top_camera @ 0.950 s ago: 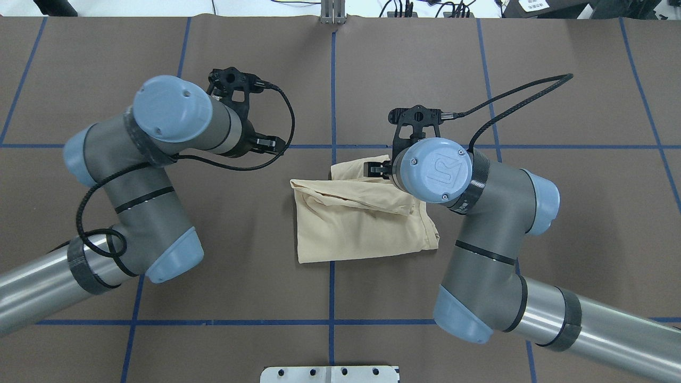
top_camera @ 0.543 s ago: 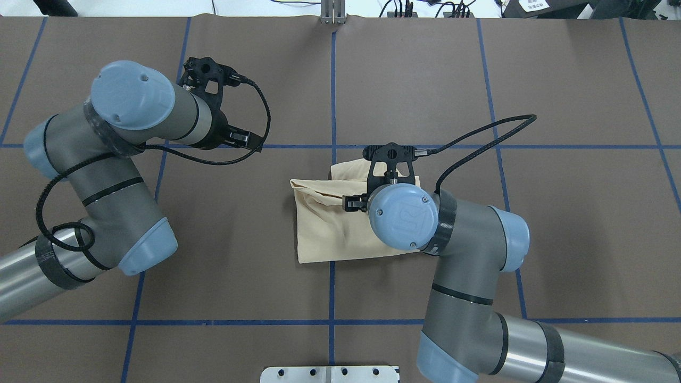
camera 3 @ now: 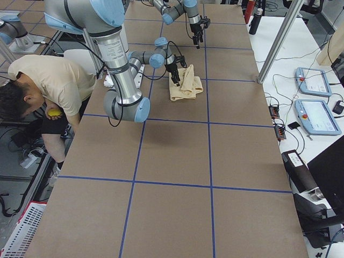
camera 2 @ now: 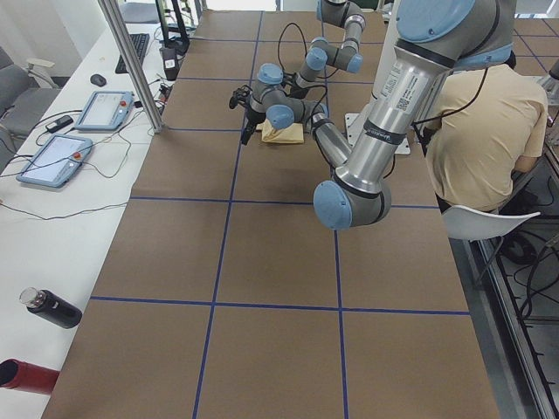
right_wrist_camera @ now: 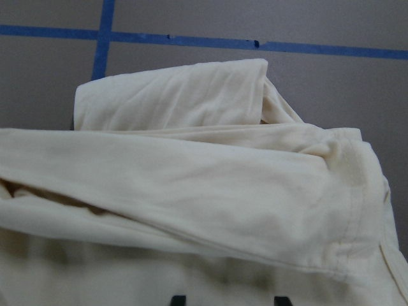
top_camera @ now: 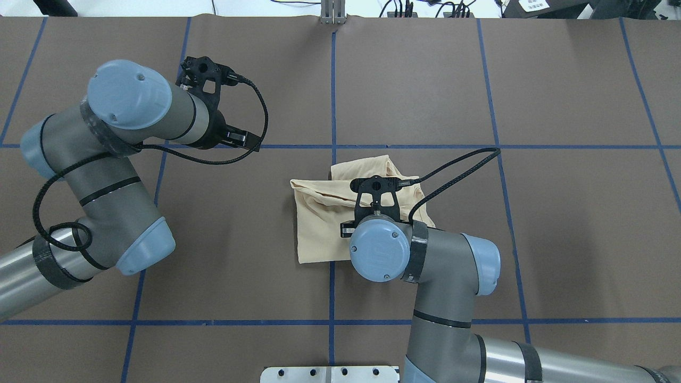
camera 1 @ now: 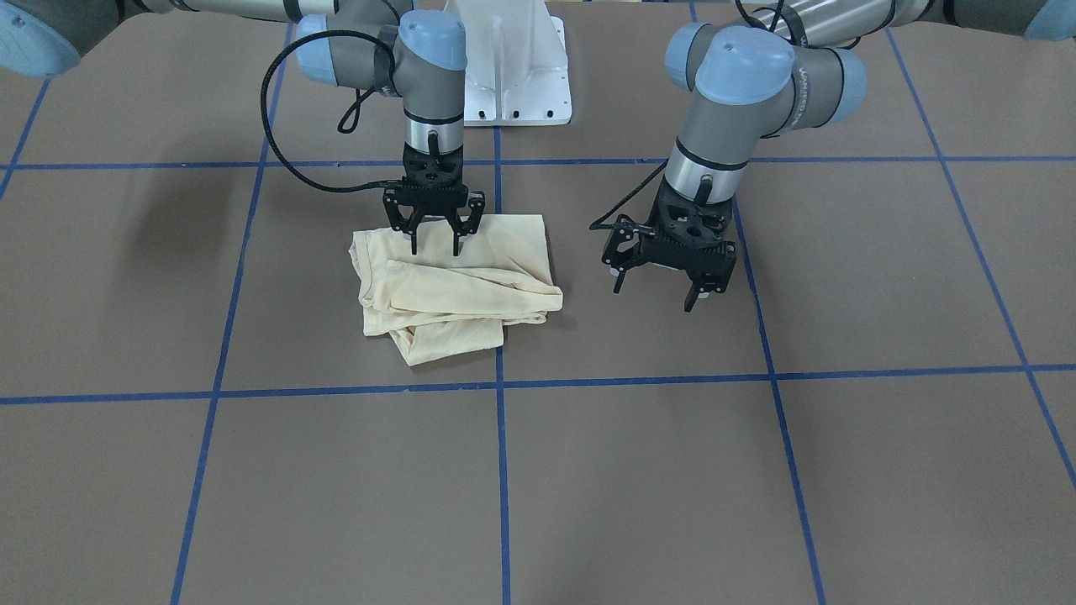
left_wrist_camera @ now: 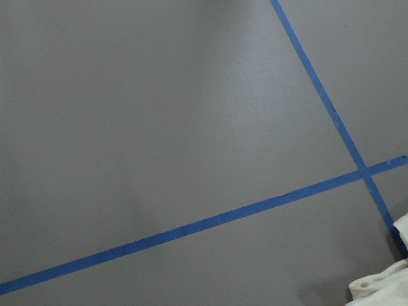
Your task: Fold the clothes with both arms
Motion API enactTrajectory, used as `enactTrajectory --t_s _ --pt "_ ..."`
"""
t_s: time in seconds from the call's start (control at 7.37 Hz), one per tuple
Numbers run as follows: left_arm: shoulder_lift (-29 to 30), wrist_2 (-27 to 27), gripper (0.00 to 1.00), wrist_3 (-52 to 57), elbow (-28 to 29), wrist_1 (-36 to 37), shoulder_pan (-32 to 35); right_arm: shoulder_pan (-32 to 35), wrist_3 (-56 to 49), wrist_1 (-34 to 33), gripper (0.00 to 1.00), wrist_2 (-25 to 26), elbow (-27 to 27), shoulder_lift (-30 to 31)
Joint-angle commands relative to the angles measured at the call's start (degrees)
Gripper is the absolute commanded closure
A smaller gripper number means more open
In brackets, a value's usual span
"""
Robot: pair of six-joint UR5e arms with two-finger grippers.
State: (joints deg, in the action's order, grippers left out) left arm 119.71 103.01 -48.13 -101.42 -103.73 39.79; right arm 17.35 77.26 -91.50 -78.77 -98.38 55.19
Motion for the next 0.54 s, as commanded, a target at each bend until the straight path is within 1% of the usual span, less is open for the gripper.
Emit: enactTrajectory --t_s 0.0,0.14,0.27,0.41 --pt "0.0 0.0 0.00 0.0 0.0 -0.1 -0.1 0.8 -0.3 0.4 0.46 0.1 4.6 -3.2" --pt "0.0 0.0 0.00 0.0 0.0 0.0 -0.1 1.3 -0.7 0.5 0.47 0.8 6.8 -4.6" --pt "0.0 0.0 0.00 -0.1 0.0 0.0 -0.1 2.6 -1.2 0.4 0.48 0.9 6.9 -5.1" --pt "-0.1 0.0 0.00 -0.2 0.0 -0.1 -0.2 5.4 -5.7 0.4 0.49 0.9 8.0 -5.3"
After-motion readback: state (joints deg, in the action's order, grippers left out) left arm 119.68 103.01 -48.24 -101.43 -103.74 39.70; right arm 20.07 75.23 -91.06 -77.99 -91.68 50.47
